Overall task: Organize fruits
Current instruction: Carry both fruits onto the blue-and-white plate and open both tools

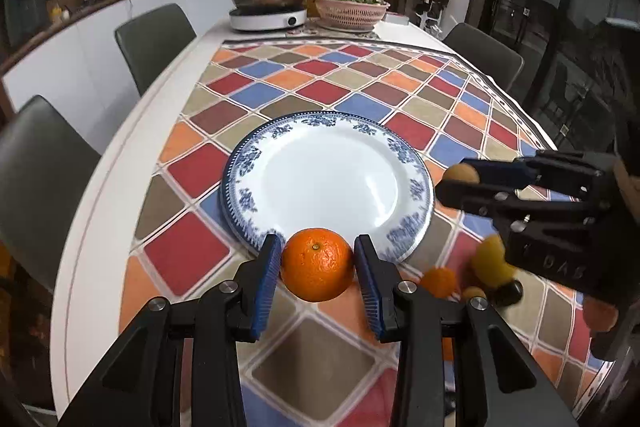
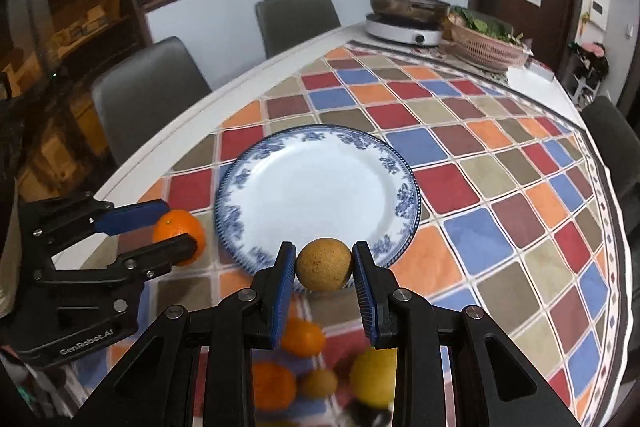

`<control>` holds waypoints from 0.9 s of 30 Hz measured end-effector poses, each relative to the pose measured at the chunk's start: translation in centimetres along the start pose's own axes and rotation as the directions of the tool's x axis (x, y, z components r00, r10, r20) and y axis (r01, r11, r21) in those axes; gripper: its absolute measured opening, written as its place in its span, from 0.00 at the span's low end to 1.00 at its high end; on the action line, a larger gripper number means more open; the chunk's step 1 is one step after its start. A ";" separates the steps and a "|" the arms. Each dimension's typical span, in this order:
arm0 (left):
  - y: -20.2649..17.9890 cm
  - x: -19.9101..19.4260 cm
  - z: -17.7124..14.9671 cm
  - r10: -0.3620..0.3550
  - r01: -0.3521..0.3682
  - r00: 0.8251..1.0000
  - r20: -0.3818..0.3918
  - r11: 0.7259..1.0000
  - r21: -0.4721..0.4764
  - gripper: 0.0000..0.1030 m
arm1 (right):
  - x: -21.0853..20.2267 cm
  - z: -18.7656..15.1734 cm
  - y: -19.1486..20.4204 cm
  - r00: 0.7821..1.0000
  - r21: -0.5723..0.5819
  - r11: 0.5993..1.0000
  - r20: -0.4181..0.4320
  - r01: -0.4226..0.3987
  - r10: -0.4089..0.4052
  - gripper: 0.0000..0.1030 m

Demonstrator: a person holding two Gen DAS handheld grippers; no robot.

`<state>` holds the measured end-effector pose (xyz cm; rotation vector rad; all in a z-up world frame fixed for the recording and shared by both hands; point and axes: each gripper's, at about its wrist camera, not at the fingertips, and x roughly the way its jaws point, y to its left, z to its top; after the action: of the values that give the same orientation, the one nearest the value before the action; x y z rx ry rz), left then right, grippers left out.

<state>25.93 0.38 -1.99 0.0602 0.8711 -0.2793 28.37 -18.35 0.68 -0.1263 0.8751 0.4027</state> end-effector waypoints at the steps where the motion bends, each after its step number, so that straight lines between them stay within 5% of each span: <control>1: 0.3 0.8 0.4 0.001 -0.001 1.000 -0.011 1.000 -0.005 0.37 | 0.8 0.3 -0.2 1.000 0.006 1.000 -0.014 -0.004 0.005 0.29; 15: 1.9 9.1 5.2 0.046 -0.045 0.991 -0.123 0.999 0.009 0.37 | 9.1 4.6 -3.8 0.990 0.088 0.996 -0.141 0.015 -0.002 0.29; 20: 2.0 10.2 6.1 0.069 -0.069 0.989 -0.131 0.998 0.011 0.37 | 10.6 5.5 -4.8 0.986 0.113 0.993 -0.166 0.032 -0.012 0.29; 23: 1.9 10.0 6.3 0.062 -0.062 0.989 -0.131 0.998 0.005 0.45 | 10.7 5.5 -4.8 0.986 0.121 0.992 -0.165 0.020 0.000 0.30; 27: 2.0 8.8 6.2 0.071 -0.072 0.990 -0.123 0.997 -0.006 0.49 | 10.0 5.4 -4.7 0.989 0.123 0.992 -0.149 0.019 0.000 0.42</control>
<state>36.44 -0.68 -4.77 0.0993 0.9902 -0.2055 39.83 -18.32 -3.81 -0.0458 1.0437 0.3320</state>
